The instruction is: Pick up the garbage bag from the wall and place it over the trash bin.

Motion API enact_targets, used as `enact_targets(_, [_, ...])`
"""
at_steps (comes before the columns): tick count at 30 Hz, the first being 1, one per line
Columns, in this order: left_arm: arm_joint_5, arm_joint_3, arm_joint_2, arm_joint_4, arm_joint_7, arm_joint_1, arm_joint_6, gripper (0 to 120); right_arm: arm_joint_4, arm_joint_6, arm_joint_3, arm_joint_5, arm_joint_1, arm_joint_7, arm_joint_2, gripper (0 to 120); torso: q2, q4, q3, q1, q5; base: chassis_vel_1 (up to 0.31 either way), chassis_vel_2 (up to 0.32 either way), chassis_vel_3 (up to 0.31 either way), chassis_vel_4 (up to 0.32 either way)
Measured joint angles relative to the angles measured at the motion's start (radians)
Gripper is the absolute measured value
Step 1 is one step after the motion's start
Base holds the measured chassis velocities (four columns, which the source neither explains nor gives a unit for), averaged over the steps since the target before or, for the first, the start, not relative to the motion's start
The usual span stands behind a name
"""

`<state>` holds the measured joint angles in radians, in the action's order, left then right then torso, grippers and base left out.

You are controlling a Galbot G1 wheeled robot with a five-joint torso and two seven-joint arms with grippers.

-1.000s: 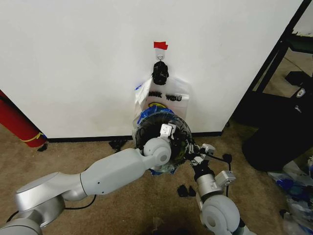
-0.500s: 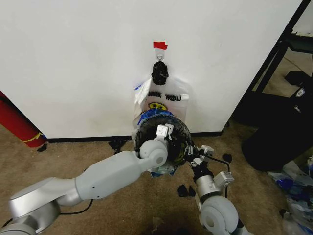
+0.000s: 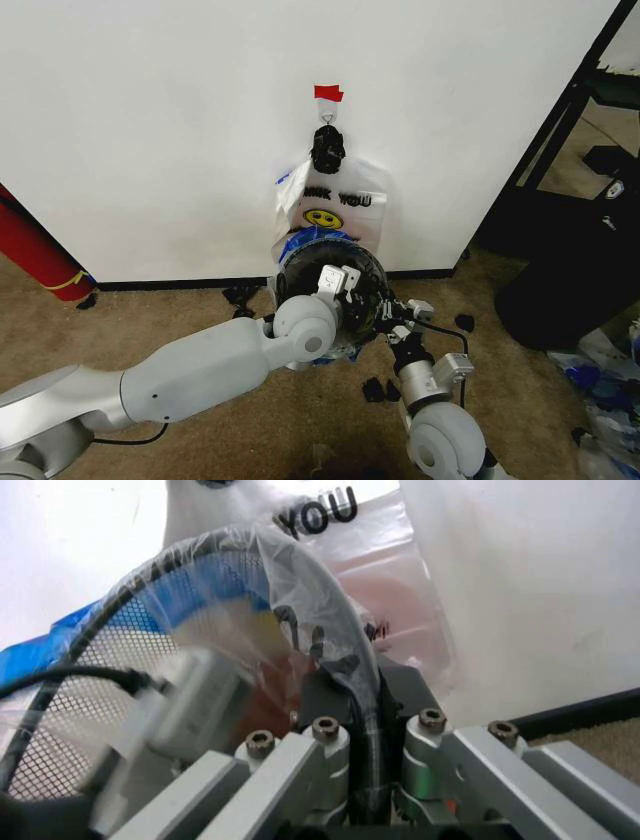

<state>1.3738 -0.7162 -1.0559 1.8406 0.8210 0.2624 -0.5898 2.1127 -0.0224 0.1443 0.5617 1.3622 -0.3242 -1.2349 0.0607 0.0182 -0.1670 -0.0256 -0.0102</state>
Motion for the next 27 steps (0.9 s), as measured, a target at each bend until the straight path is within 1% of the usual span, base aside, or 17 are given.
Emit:
enact_targets(3, [0.008, -0.002, -0.016, -0.031, 0.004, -0.009, -0.021, 0, 0.001, 0.000, -0.004, 0.001, -0.004, 0.000, 0.002, 1, 0.000, 0.0000, 0.000, 0.000, 0.0000, 0.000, 0.000, 0.000, 0.000])
enact_targets(13, [0.038, -0.040, -0.052, -0.082, 0.004, -0.031, -0.069, 0, 0.009, 0.000, -0.013, 0.001, -0.004, 0.001, 0.010, 1, 0.000, -0.0001, 0.000, 0.000, 0.0001, 0.000, 0.000, 0.000, 0.000])
enact_targets(17, [0.060, -0.044, -0.078, -0.108, 0.018, -0.031, -0.064, 0, 0.015, 0.000, -0.015, 0.004, 0.000, 0.000, 0.010, 1, 0.000, 0.0000, 0.000, 0.000, 0.0002, 0.000, 0.000, 0.000, 0.000])
enact_targets(27, [0.051, -0.044, -0.104, -0.154, 0.017, -0.024, -0.045, 0, 0.024, 0.001, -0.018, 0.020, 0.003, -0.004, 0.003, 1, 0.000, 0.0000, 0.000, 0.000, 0.0001, 0.000, 0.000, 0.000, 0.000])
